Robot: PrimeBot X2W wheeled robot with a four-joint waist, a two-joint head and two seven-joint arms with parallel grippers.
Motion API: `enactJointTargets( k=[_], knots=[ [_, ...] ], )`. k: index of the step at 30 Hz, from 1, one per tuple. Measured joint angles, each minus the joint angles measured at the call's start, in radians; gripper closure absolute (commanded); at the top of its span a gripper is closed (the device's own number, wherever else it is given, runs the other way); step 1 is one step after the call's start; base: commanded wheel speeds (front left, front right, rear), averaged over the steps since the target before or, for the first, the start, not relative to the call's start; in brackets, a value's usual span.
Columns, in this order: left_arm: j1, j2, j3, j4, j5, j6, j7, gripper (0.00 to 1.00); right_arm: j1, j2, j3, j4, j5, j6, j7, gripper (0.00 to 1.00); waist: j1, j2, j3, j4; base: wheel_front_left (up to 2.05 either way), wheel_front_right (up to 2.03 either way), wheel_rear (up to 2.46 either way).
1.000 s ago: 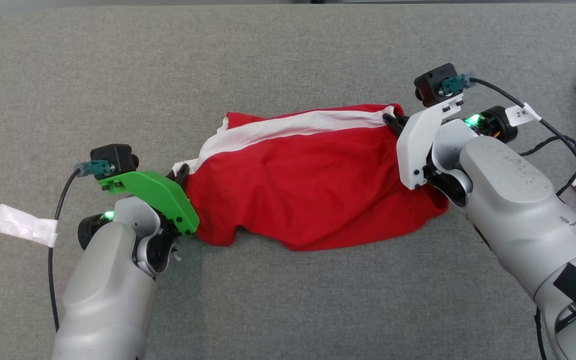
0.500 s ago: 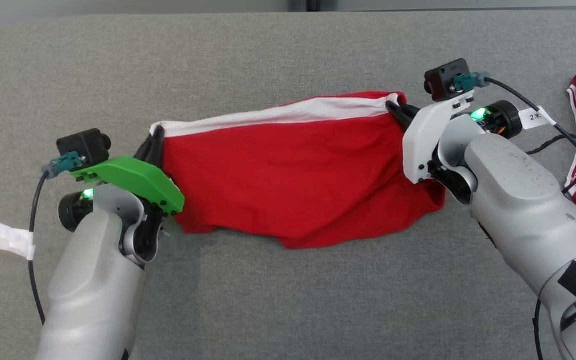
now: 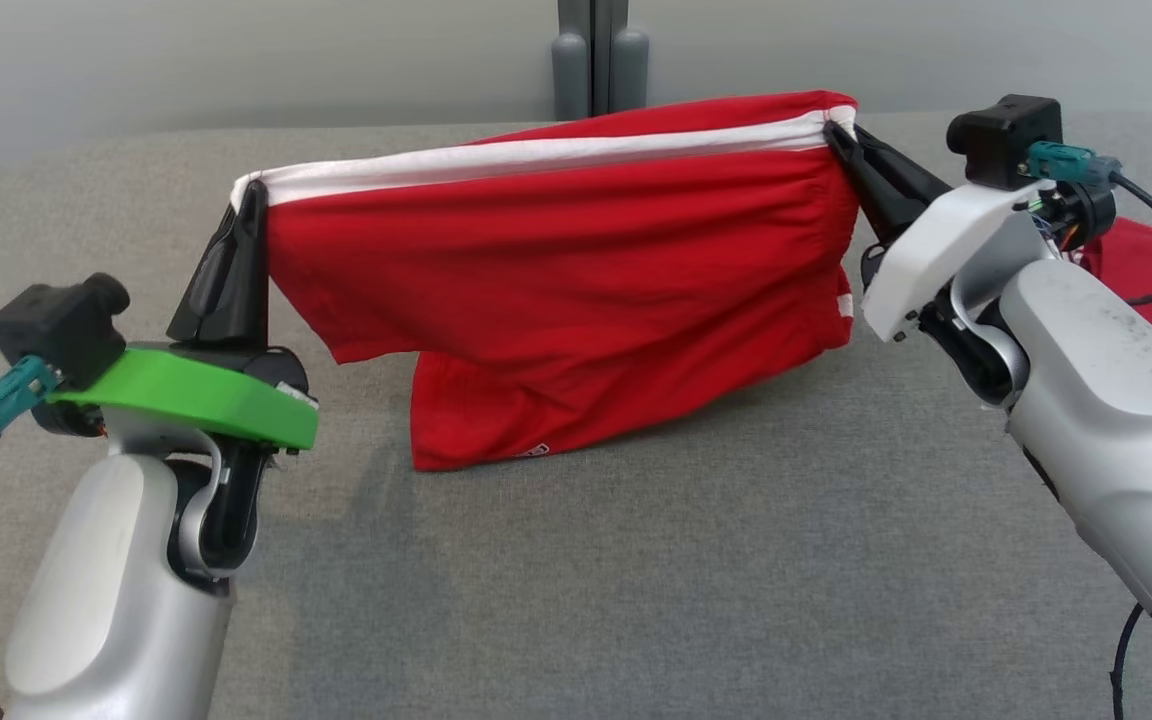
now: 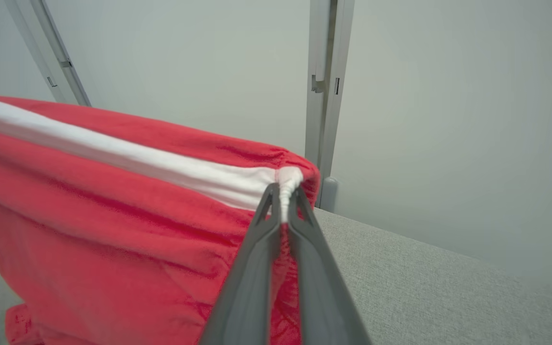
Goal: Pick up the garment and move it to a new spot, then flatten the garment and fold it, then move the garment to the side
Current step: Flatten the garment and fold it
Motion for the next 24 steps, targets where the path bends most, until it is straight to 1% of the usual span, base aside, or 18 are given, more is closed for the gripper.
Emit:
enactJointTargets(
  k=[4,6,10,12,15,19,21,24],
  knots=[
    [0.078,0.033,0.012,-0.176,0.006,0.026,0.005,1.0,0.071,-0.045,-0.069,-0.147,-0.034,0.0,-0.005,1.0,0.0,0.0,-0.048,-0.018,0.0,0.0,0.0],
    [0.108,0.048,0.017,-0.263,0.013,0.044,0.014,1.0,0.117,-0.063,-0.12,-0.234,-0.05,0.0,0.014,1.0,0.0,0.0,-0.071,-0.028,0.0,0.0,0.0],
    [0.15,0.084,0.031,-0.434,0.035,0.082,0.044,1.0,0.235,-0.086,-0.249,-0.47,-0.099,0.0,0.093,1.0,0.0,0.0,-0.117,-0.05,0.0,0.0,0.0],
    [0.159,0.097,0.039,-0.519,0.047,0.103,0.064,1.0,0.297,-0.087,-0.326,-0.614,-0.136,0.0,0.153,1.0,0.0,0.0,-0.135,-0.064,0.0,0.0,0.0],
    [0.161,0.12,0.048,-0.611,0.057,0.123,0.094,1.0,0.387,-0.062,-0.426,-0.825,-0.191,0.0,0.251,1.0,0.0,0.0,-0.151,-0.085,0.0,0.0,0.0],
    [0.156,0.137,0.053,-0.672,0.061,0.138,0.143,1.0,0.476,-0.002,-0.49,-1.059,-0.241,0.0,0.386,1.0,-0.0001,0.0,-0.157,-0.106,0.0,0.0,0.0],
    [0.146,0.146,0.052,-0.669,0.055,0.139,0.164,1.0,0.505,0.02,-0.49,-1.121,-0.251,0.0,0.438,1.0,0.0,0.0,-0.15,-0.11,0.0,0.0,0.0],
    [0.117,0.147,0.054,-0.625,0.034,0.135,0.177,1.0,0.521,0.04,-0.477,-1.152,-0.264,0.0,0.489,1.0,0.0,0.0,-0.129,-0.114,0.0,0.0,0.0]
  ],
)
